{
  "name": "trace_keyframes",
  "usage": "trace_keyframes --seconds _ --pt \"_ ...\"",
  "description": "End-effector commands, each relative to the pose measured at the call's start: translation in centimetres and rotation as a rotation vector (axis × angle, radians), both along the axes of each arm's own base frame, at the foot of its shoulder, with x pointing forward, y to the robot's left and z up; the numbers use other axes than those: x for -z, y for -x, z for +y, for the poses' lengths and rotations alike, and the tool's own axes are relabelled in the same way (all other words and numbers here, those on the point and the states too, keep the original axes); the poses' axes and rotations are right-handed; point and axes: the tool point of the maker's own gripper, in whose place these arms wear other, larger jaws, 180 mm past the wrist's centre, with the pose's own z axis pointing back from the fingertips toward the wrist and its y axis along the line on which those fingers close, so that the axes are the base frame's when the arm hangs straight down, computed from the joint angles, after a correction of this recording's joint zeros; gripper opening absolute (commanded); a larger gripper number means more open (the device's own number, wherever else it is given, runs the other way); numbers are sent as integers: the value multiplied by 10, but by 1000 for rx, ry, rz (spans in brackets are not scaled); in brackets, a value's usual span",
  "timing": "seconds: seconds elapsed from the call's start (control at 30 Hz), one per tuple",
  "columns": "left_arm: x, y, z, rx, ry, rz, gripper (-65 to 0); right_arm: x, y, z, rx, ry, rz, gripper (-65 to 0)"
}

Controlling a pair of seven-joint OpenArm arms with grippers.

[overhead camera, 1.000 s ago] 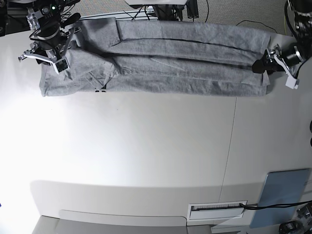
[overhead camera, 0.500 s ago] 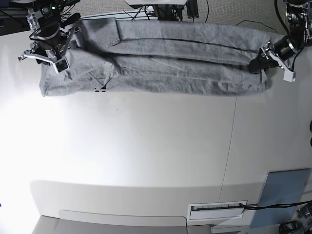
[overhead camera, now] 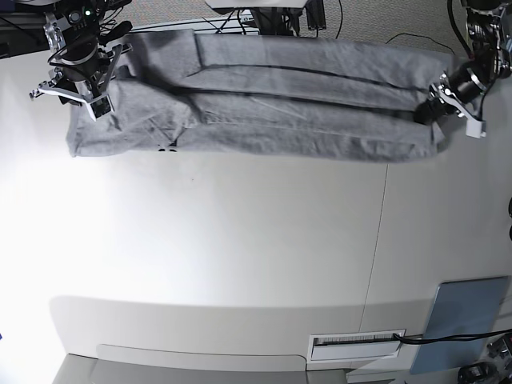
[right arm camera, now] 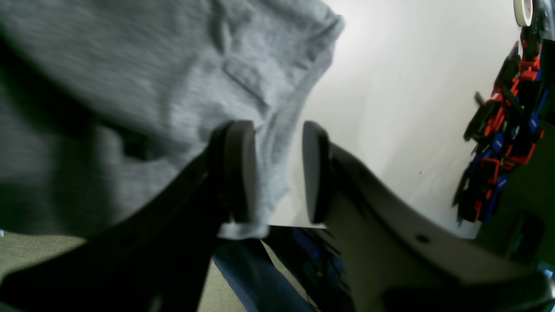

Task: Fold the T-shirt properly
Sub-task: 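Grasp the hem end of the folded strip with the left gripper, then lift the hem end with the left gripper and fold it toward the collar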

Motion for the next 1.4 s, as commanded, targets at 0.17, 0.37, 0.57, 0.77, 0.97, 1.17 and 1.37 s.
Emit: trace_keyframes --seconds 0.17,0.37,0.57,0.77,0.97,1.17,1.37 --pt "-35 -12 44 -87 -46 -106 -650 -8 -4 -4 -6 24 -26 -461" --pt "-51 -9 38 -70 42 -115 -650 -9 -7 -1 -20 17 -44 -461" --pt "-57 -8 3 -31 89 -157 -650 -10 -8 -1 -22 16 -47 -461" --pt "-73 0 -39 23 105 -219 -650 -10 -8 -1 -22 19 -48 -461" --pt "-95 13 -89 42 162 -298 -650 -10 -9 -1 -26 17 -53 -461" --pt "-94 22 -147 131 266 -286 -650 -11 -10 1 -33 14 -62 -461" --pt "-80 26 -216 249 313 -239 -650 -11 -10 1 -33 14 -62 -461"
